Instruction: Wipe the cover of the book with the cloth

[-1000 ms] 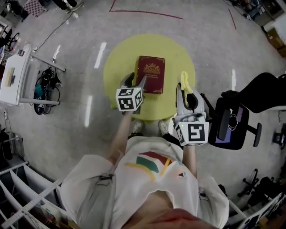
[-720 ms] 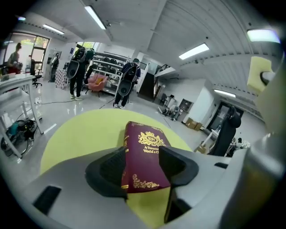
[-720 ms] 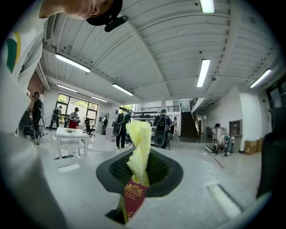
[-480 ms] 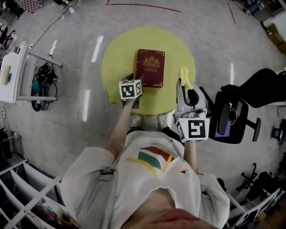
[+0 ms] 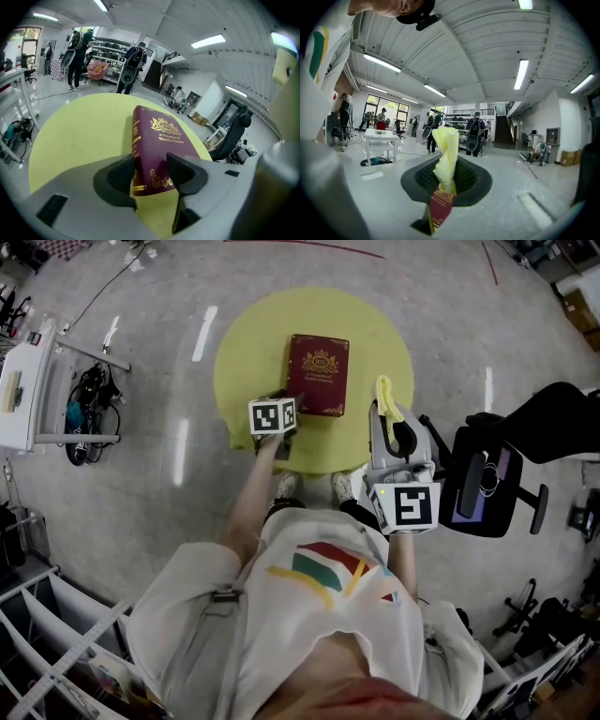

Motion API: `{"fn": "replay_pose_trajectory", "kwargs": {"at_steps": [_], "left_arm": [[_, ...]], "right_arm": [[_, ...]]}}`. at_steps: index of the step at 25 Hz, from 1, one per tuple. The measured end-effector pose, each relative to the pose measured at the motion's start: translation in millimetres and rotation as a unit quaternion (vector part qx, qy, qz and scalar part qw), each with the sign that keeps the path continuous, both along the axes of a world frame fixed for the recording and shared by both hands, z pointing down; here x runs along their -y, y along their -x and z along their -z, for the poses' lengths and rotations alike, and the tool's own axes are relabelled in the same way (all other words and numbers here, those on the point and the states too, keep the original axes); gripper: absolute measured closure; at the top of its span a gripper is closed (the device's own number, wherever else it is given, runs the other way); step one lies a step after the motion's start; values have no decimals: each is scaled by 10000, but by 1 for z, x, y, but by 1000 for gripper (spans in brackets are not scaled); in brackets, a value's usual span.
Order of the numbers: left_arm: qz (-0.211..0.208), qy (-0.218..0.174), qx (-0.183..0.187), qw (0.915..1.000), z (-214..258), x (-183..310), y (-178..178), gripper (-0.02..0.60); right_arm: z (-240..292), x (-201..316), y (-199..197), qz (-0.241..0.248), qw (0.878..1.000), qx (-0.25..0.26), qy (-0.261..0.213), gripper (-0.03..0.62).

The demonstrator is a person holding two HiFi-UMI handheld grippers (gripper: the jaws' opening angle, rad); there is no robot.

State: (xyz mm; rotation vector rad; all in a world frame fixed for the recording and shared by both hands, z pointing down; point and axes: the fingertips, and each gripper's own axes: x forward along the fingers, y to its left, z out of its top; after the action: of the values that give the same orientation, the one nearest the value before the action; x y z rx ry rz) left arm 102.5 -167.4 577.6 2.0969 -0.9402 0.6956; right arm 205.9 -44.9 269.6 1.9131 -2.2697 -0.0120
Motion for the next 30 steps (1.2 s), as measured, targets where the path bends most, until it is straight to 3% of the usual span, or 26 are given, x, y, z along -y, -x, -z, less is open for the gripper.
{"fn": "replay_pose_trajectory", "kwargs": {"at_steps": [7,13,21,25,30], "left_arm": [[-112,312,-42,9994,-1,1,-1,362],[-117,348,-149,9992,-1,-1,-1,362],[-156,560,-369,9976,-2,-1,0,362],[-140,574,-428,9973,-2,-1,0,362],[-152,629,-480,9968,-2,-2,0,362]], "right_arm": [[-7,4,9,143,9999,14,86,564],[-16,20,10,187,9995,-169,195,565],[-41,91,-12,148,9886,-1367,621,565],[-80,145,-28,273,9654,-2329,1143,565],[-165,203,-29,877,9039,-3658,2038,565]]}}
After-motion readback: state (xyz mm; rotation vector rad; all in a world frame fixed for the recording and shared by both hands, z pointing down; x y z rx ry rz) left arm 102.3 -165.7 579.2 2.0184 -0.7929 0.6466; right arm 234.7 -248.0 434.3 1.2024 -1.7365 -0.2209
